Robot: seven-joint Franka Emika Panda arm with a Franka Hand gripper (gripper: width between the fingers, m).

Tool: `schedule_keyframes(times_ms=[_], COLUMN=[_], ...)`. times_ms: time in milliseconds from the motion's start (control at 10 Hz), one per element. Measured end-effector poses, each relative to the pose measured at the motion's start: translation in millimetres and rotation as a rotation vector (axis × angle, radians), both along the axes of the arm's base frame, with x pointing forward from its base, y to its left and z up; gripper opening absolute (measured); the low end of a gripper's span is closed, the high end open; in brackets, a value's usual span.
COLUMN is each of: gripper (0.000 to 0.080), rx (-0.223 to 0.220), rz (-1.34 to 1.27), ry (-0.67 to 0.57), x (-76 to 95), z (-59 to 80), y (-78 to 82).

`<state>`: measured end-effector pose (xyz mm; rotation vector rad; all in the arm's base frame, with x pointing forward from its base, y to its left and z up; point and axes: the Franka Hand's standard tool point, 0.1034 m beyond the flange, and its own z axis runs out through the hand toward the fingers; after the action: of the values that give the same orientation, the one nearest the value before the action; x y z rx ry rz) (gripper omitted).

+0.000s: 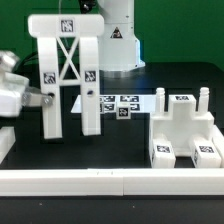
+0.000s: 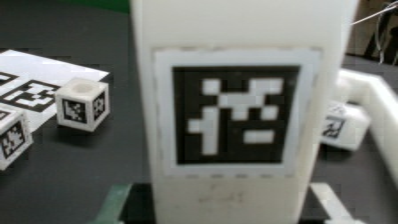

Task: Assemble chair

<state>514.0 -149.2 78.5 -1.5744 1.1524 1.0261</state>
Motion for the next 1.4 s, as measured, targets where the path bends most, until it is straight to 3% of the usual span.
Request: schedule_keyframes(times_ms=[200,400,600,900,1100,1200,1300,1400], gripper=[0.0285,0.0286,0.0286,0.0287,0.0287,0.0287,0.0287,0.0287], rx=[-0.032,-0.215,-0.351,-0.518,-0.699,-0.787,-0.909,-0.973], rz=[0.016,0.036,-0.014,0.03,0.109,0.13,0.052,0.043], ry=[-0.083,-0.226,-0.256,-0.348,-0.54,-0.589,-0.594,-0.608], x=[3.9,17.3,22.3,42.8,60.3,61.3,59.9,55.6], z=[33.7,61.0,56.0,66.2,65.9,61.6,57.9,56.8], y=[-8.2,-12.7,-12.8,-19.1,-24.2,-22.4,-22.7,-21.2])
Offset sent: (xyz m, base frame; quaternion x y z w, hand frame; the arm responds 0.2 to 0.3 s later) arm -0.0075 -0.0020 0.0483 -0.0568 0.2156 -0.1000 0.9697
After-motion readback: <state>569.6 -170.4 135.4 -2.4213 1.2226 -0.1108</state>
